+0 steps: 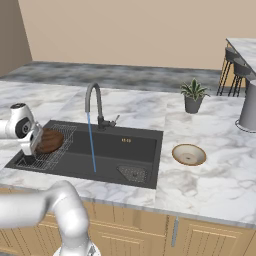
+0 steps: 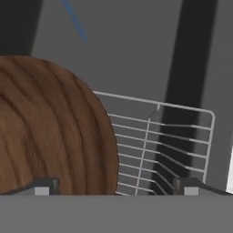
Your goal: Rinse each bowl for a few seconds and place them down in the sink or on the counter.
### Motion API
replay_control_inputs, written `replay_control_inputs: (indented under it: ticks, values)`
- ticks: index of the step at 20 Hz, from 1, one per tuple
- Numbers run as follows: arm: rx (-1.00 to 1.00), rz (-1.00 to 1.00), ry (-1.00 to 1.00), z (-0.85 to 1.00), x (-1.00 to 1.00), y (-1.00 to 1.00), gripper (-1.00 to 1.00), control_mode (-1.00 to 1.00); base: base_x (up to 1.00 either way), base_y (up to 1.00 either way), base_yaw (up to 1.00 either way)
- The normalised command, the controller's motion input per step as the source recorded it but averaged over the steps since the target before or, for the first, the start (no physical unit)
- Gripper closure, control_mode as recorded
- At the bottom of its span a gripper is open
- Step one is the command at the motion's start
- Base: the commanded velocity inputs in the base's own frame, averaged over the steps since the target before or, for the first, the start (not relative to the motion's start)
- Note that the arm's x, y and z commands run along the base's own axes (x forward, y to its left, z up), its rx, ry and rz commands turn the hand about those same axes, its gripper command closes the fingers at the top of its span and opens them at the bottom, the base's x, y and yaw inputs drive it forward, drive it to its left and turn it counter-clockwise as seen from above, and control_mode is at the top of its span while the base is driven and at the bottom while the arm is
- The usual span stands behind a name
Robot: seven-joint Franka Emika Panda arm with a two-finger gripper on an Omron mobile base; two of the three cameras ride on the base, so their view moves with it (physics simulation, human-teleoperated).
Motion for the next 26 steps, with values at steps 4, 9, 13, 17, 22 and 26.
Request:
replay_control_inputs:
  ticks: [4, 9, 13, 17, 22, 26]
  values:
    - [0.00, -0.04, -0.05, 0.66, -0.08, -0.06, -1.00, -1.00, 0.00, 0.00, 0.00]
    - [0.00, -0.04, 0.00, 0.78, -0.04, -0.21, -1.00, -1.00, 0.00, 0.00, 0.00]
    - [0.06, 0.00, 0.01, 0.75, -0.14, -0.54, -1.00, -1.00, 0.00, 0.00, 0.00]
    - [0.04, 0.00, 0.00, 0.70, -0.32, -0.58, -1.00, -1.00, 0.00, 0.00, 0.00]
    - [0.04, 0.00, 0.00, 0.57, -0.47, -0.56, -1.00, -1.00, 0.00, 0.00, 0.00]
    - [0.02, 0.00, 0.00, 0.51, -0.58, -0.53, -1.00, -1.00, 0.00, 0.00, 0.00]
